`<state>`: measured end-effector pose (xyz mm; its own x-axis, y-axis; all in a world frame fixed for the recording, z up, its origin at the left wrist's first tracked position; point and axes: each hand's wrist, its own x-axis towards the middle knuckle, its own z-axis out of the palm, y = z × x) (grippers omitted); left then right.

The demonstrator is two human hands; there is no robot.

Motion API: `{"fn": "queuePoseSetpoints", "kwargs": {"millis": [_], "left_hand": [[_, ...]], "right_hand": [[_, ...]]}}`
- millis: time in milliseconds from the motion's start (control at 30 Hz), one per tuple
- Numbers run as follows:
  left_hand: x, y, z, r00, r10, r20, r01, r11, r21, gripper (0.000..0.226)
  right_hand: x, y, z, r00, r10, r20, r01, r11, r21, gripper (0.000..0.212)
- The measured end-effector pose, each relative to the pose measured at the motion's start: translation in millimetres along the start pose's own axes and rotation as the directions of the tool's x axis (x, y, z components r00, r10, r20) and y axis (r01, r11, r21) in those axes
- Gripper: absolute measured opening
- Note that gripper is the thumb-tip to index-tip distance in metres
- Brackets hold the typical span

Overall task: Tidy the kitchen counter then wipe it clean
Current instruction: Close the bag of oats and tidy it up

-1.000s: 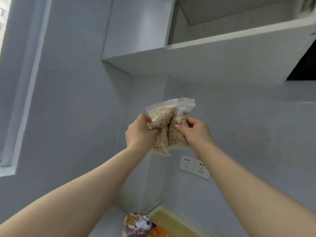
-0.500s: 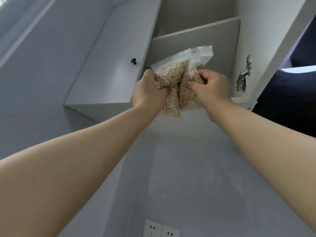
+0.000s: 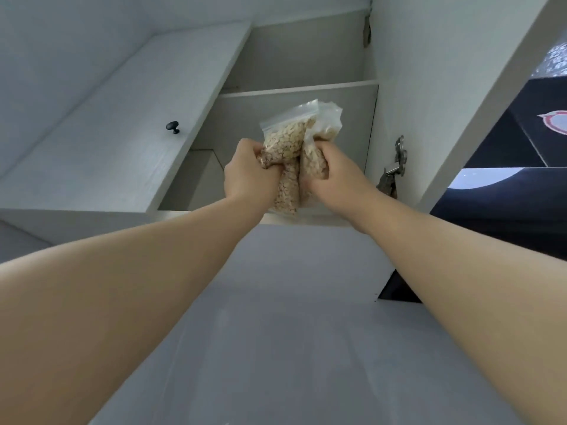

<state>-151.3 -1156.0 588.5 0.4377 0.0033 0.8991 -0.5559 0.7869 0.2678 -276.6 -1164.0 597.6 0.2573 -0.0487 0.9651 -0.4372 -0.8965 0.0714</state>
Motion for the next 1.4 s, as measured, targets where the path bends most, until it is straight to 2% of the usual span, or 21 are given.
{"fn": "queuePoseSetpoints", "kwargs": {"millis": [100,167,333,400,500,567,633,733,833,900,967,1100,1167,1267,1333,1400], "left_hand": [[9,-26,10,0.992,-0.061,0.113,0.061,0.998,0.003,0.018],[15,-30,12,0.988,-0.058,0.146,0.046,0.996,0.082,0.021],[19,-35,14,0.971,-0.072,0.226,0.025,0.979,0.203,0.033],[17,-35,14,0.963,-0.101,0.249,0.043,0.973,0.227,0.044],[11,-29,10,0.951,-0.125,0.282,0.047,0.962,0.27,0.064],[10,-29,6,0.936,-0.132,0.327,0.06,0.973,0.222,0.078],[8,-32,2,0.926,-0.107,0.363,0.057,0.988,0.144,0.085],[3,-36,-5,0.911,-0.022,0.411,-0.02,0.995,0.098,0.068],[0,-36,-5,0.885,0.01,0.466,-0.088,0.985,0.146,0.04],[-2,-33,0,0.876,0.02,0.482,-0.138,0.968,0.211,0.029],[-1,-28,7,0.875,0.011,0.484,-0.14,0.962,0.233,0.028],[4,-19,17,0.891,-0.086,0.445,-0.088,0.93,0.356,0.022],[8,-18,16,0.862,-0.109,0.496,-0.077,0.938,0.339,0.014],[11,-15,8,0.773,-0.158,0.615,-0.074,0.939,0.335,0.025],[11,-12,8,0.732,-0.207,0.649,-0.139,0.887,0.44,0.034],[9,-12,14,0.729,-0.24,0.642,-0.215,0.809,0.547,0.044]], "right_hand": [[6,22,13,0.991,0.098,0.09,-0.09,0.992,-0.088,0.04],[11,21,12,0.986,0.113,0.118,-0.091,0.979,-0.182,0.034],[17,20,16,0.979,0.149,0.138,-0.106,0.954,-0.281,0.031],[15,19,15,0.976,0.178,0.128,-0.136,0.95,-0.283,0.036],[10,18,16,0.977,0.203,0.069,-0.177,0.945,-0.275,0.055],[5,19,17,0.979,0.203,0.021,-0.184,0.923,-0.338,0.064],[-2,21,17,0.983,0.183,-0.02,-0.174,0.889,-0.424,0.063],[-9,27,8,0.994,0.079,-0.076,-0.107,0.864,-0.492,0.046],[-11,33,1,1.0,0.007,-0.006,-0.009,0.824,-0.566,0.033],[-8,36,-4,0.997,0.028,0.073,0.023,0.788,-0.615,0.029],[-5,35,-10,0.99,0.084,0.115,0.008,0.774,-0.633,0.032],[-7,31,-18,0.986,0.135,0.102,-0.042,0.779,-0.626,0.034],[-8,30,-20,0.985,0.149,0.082,-0.07,0.797,-0.6,0.032],[-7,32,-21,0.983,0.18,0.039,-0.131,0.83,-0.543,0.027],[-5,33,-20,0.98,0.197,-0.012,-0.174,0.833,-0.526,0.023],[-1,36,-18,0.977,0.204,-0.065,-0.205,0.804,-0.558,0.02]]}}
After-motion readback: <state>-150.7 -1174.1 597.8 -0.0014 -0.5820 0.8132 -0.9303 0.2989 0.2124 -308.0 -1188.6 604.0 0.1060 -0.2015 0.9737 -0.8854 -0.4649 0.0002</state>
